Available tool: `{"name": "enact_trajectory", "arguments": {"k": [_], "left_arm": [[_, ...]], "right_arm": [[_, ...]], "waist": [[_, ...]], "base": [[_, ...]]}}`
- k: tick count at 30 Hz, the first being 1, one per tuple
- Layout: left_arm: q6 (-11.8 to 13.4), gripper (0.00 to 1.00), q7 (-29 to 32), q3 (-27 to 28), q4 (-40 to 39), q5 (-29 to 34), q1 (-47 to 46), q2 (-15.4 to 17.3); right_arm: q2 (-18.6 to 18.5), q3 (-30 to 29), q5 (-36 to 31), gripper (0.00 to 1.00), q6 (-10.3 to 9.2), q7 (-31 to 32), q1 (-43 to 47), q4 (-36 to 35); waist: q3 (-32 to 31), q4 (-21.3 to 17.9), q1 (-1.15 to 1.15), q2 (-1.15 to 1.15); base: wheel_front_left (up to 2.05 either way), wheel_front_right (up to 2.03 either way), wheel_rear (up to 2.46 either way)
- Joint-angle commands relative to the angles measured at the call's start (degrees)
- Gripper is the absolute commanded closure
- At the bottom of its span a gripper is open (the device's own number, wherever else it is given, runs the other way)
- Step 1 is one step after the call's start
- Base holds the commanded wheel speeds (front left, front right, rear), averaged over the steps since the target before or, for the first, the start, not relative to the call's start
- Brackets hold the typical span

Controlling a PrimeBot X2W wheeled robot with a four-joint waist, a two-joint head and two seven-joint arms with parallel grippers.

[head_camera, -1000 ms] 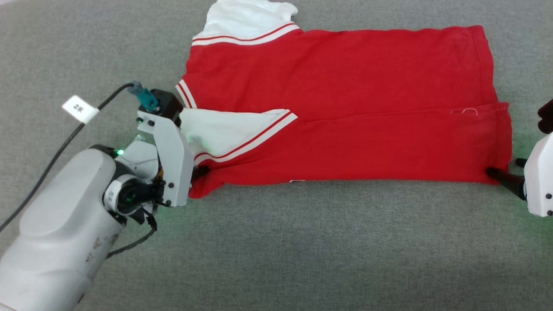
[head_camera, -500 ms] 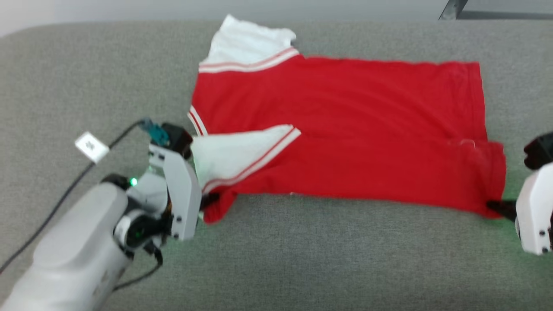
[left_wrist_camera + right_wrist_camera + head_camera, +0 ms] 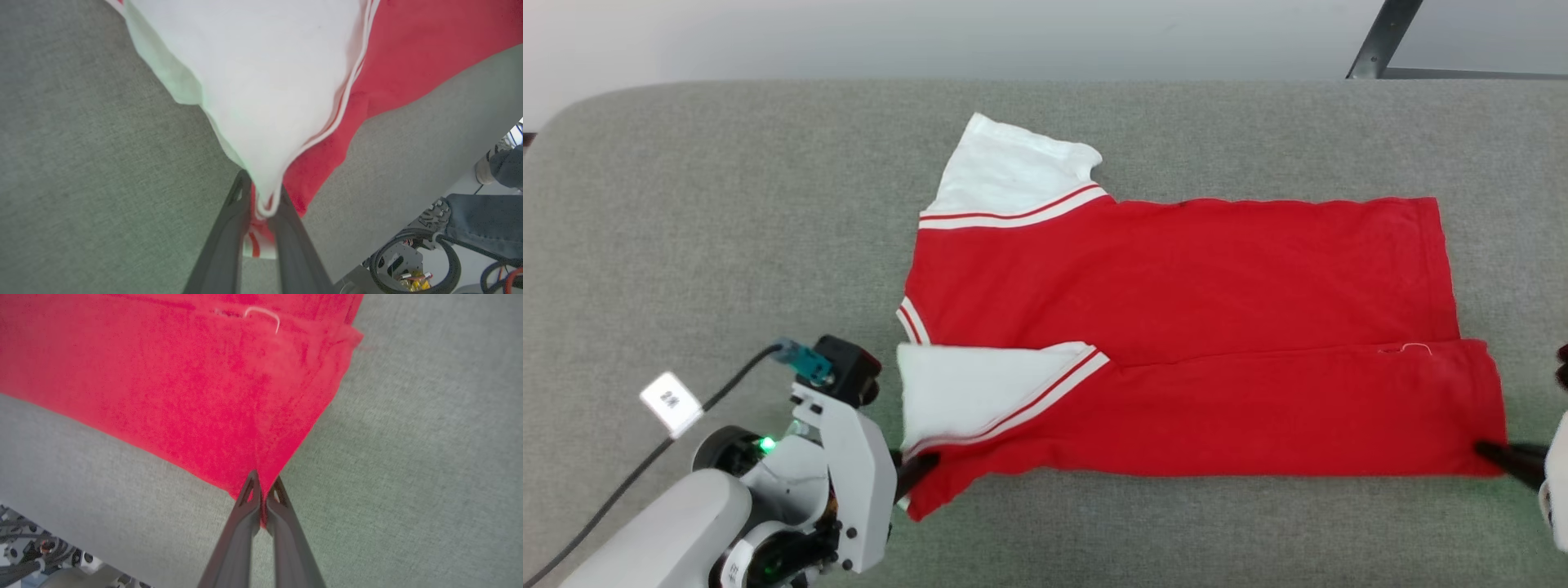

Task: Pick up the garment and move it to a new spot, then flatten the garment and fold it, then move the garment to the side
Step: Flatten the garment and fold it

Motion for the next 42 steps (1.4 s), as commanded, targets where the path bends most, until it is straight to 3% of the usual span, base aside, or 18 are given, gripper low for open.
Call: {"name": "enact_trajectory", "arguments": {"k": [1,2,7,12,16,20,23,29,35,42], "left_arm": [[0.85,0.13,-1.15,0.71,-0.86,0.28,0.84,0.17],[1.44,0.0,-2.14,1.26,-1.65,0.37,1.44,0.27],[4.78,0.0,-10.66,5.41,-5.56,2.06,4.2,0.38],[7.39,0.0,-24.02,11.23,-7.31,4.08,6.9,-1.55],[7.23,0.0,-32.02,14.49,-6.53,5.39,6.35,-3.25],[6.46,0.0,-35.45,17.06,-3.83,6.15,0.48,-4.23],[4.73,0.0,-33.62,17.04,0.6,7.92,-9.44,-4.11],[-0.01,0.0,-27.69,14.92,12.44,10.05,-27.57,-4.91],[-4.49,0.0,-24.6,11.56,29.91,13.33,-40.83,-6.37],[-7.94,0.0,-16.53,5.94,46.99,15.75,-48.37,-6.04]], "right_arm": [[0.66,-1.74,-0.46,0.02,0.02,-1.42,0.76,-0.31],[1.3,-3.2,-1.06,0.0,0.02,-2.43,1.24,-0.38],[5.46,-10.5,-5.31,0.0,0.02,-9.16,2.4,-2.04],[11.71,-17.31,-11.88,0.0,0.02,-19.38,1.64,-2.89],[18.05,-22.03,-16.26,0.0,0.02,-26.98,0.09,-1.68],[23.16,-23.98,-19.98,0.0,0.02,-32.62,-1.34,-1.35],[26.82,-23.38,-21.57,0.0,0.02,-35.83,-4.32,-1.08],[30.02,-19.76,-21.16,0.0,0.02,-38.51,-8.56,-0.66],[30.97,-15.87,-20.03,0.0,0.02,-41.13,-10.97,0.52],[30.79,-12.42,-18.12,0.0,0.02,-42.94,-12.54,1.34]], "waist": [[-0.11,0.25,0.0,0.0],[-0.16,0.34,0.0,0.0],[-0.46,0.67,0.0,0.0],[-0.25,0.87,0.0,0.0],[0.13,0.71,0.0,0.0],[1.48,-0.65,0.0,0.0],[3.96,-3.74,0.0,0.0],[9.4,-10.07,0.0,0.0],[13.33,-15.39,0.0,0.0],[15.53,-19.25,0.0,0.0]], "base": [[0.0,0.0,0.0],[0.0,0.0,0.0],[0.0,0.0,0.0],[0.0,0.0,0.0],[0.0,0.0,0.0],[0.0,0.0,0.0],[0.0,0.0,0.0],[0.0,0.0,0.0],[0.0,0.0,0.0],[0.0,0.0,0.0]]}}
